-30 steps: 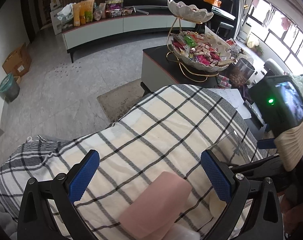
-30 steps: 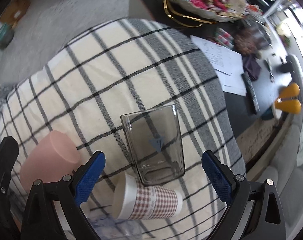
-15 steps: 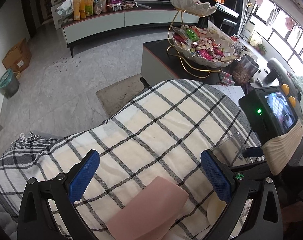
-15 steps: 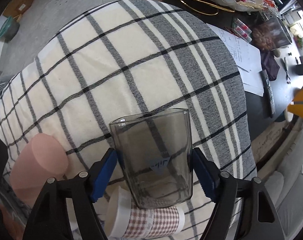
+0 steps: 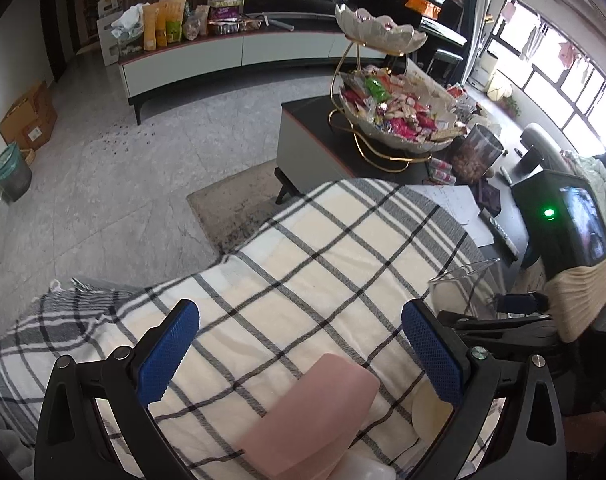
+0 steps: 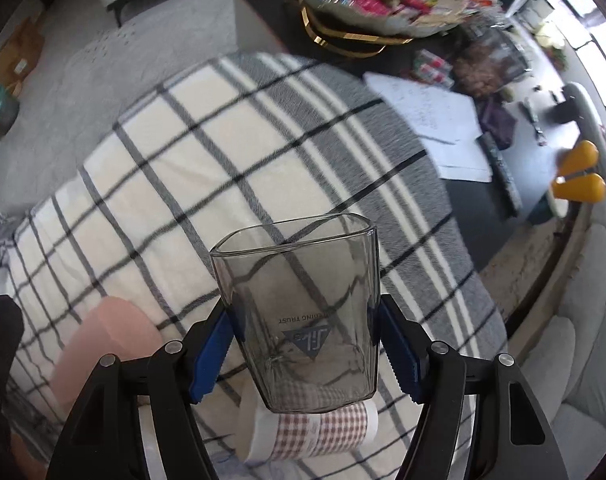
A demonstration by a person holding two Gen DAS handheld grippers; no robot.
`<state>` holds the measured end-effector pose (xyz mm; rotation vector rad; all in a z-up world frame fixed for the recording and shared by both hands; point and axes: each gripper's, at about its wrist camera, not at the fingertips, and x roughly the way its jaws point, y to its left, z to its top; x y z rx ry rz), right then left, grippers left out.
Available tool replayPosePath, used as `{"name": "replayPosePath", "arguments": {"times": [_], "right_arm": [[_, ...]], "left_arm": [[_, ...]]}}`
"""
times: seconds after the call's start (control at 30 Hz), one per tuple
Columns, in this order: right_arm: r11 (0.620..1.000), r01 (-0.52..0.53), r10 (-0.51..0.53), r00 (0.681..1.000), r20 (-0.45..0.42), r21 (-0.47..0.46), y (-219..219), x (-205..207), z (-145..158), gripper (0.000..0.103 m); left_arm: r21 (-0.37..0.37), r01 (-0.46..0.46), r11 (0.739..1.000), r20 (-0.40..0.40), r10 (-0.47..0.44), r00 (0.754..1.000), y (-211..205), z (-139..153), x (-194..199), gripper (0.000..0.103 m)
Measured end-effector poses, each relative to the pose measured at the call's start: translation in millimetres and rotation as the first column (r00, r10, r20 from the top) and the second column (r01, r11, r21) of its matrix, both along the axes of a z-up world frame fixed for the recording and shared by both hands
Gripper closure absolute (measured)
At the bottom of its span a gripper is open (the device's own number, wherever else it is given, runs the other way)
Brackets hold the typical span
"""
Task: Flip cup upside down
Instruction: 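Lift the glass cup with the right gripper and carry it toward the pink cup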
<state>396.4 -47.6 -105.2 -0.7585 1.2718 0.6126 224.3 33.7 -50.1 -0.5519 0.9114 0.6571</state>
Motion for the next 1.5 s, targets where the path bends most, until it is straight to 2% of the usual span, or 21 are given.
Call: {"name": "replayPosePath", "arguments": {"times": [0.13,0.27,0.37,0.5,0.67,0.8,0.93,1.0,1.13,1.27,1.37,1.5], "right_arm": [[0.996,0.071,-0.071,0.997,0.005,0.048,-9.0,-15.2,24.8,0.034],[0.981,0.179,-0.180,0.984,0.006,0.078,-24.2,-39.5,44.6,0.034],[0.957,0.266,-0.267,0.964,-0.006,0.117,-37.5,-68.7,59.5,0.034],[0.909,0.378,-0.378,0.925,-0.034,0.175,-55.1,-115.0,69.0,0.034],[0.813,0.535,-0.519,0.845,-0.129,0.229,-72.6,-174.8,58.9,0.034],[0.709,0.662,-0.609,0.748,-0.263,0.242,-79.3,-218.4,34.8,0.034],[0.625,0.754,-0.669,0.651,-0.359,0.205,-74.7,-247.8,0.4,0.033],[0.591,0.785,-0.688,0.610,-0.392,0.184,-67.0,-256.7,-14.9,0.033],[0.564,0.813,-0.718,0.569,-0.401,0.144,-48.3,-263.6,-35.9,0.033],[0.531,0.842,-0.750,0.518,-0.411,0.095,-39.6,-263.5,-53.6,0.033],[0.514,0.855,-0.772,0.496,-0.397,0.067,-35.7,-260.9,-63.6,0.033],[0.503,0.863,-0.794,0.484,-0.368,0.050,-31.2,-256.5,-69.0,0.033]], "left_arm": [[0.021,0.020,1.000,0.032,-0.021,0.999,7.3,17.9,-15.9,0.000],[0.052,0.083,0.995,0.062,-0.086,0.994,15.5,37.0,-35.9,0.000],[0.099,0.158,0.982,0.088,-0.167,0.982,17.6,52.4,-54.0,0.000],[0.199,0.275,0.941,0.111,-0.300,0.947,12.9,69.6,-82.3,0.000],[0.283,0.371,0.884,0.140,-0.421,0.896,16.8,80.5,-123.4,0.000],[0.333,0.449,0.829,0.134,-0.512,0.848,23.0,80.2,-157.6,0.000],[0.323,0.527,0.786,0.123,-0.587,0.800,27.0,69.7,-180.2,0.000],[0.319,0.550,0.772,0.120,-0.608,0.785,32.8,62.3,-189.4,0.000],[0.323,0.567,0.758,0.111,-0.625,0.773,47.3,48.1,-198.0,0.000],[0.309,0.561,0.768,0.116,-0.616,0.779,64.7,35.5,-199.5,0.000],[0.298,0.556,0.776,0.119,-0.608,0.785,74.3,26.9,-196.8,0.000],[0.272,0.561,0.782,0.111,-0.605,0.789,85.0,15.7,-189.0,0.000]]}}
